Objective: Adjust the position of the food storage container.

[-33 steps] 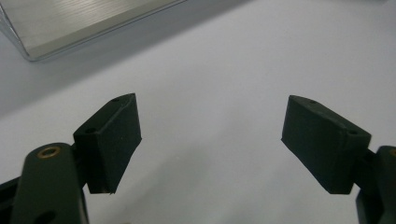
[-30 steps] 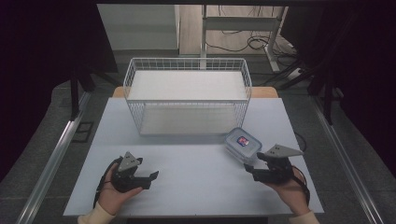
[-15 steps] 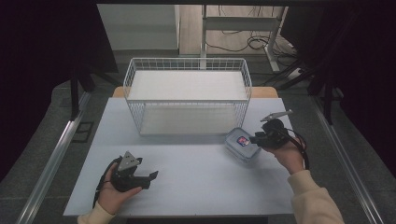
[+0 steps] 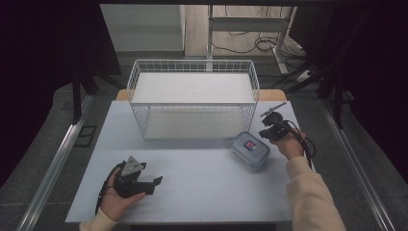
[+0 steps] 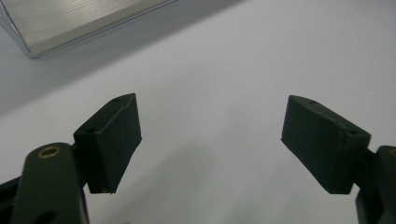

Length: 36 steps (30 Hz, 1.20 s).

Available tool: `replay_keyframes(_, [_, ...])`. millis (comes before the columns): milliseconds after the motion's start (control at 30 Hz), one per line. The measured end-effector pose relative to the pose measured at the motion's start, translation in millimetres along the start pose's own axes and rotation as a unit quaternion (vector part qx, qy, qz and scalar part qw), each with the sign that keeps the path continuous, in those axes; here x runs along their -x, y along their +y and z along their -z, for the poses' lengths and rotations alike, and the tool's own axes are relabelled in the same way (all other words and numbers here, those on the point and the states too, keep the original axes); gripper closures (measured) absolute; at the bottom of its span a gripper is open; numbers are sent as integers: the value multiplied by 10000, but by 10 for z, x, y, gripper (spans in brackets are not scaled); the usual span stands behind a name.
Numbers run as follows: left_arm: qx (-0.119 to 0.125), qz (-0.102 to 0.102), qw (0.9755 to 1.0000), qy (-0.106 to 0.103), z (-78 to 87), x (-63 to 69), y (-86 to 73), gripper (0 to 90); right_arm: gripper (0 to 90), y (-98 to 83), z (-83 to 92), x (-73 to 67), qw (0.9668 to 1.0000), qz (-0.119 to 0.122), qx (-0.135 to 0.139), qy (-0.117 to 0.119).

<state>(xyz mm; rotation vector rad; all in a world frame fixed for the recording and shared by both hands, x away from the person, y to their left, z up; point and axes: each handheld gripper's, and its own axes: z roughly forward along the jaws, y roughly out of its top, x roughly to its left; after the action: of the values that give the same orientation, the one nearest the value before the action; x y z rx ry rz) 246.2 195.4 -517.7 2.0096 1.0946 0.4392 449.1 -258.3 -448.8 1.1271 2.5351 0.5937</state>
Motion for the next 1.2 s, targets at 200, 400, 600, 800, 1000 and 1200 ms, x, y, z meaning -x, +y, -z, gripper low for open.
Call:
replay_keyframes(200, [-14, 22, 10000, -19, -8, -16, -5, 193, 899, -15, -114, -108, 9990, 390, -145, -133])
replay_keyframes(400, [5, 36, 10000, -46, -1, -7, 1, 193, 899, -17, -100, -206, 9975, 696, -97, -72])
replay_keyframes(600, [-36, 31, 10000, -56, -15, -12, -5, 193, 899, 9, -104, -454, 9937, 1118, -116, 50])
replay_keyframes(800, [-40, 32, 10000, -53, -15, -12, -6, 193, 899, 17, -126, -625, 9907, 1337, -174, 169])
replay_keyframes(1000, [-42, 20, 10000, -56, -17, -6, -5, 193, 899, 34, -124, -786, 9874, 1540, -164, 321])
replay_keyframes(1200, [-34, 18, 10000, -60, -16, -6, -7, 193, 899, 67, -133, -878, 9862, 1603, -191, 377])
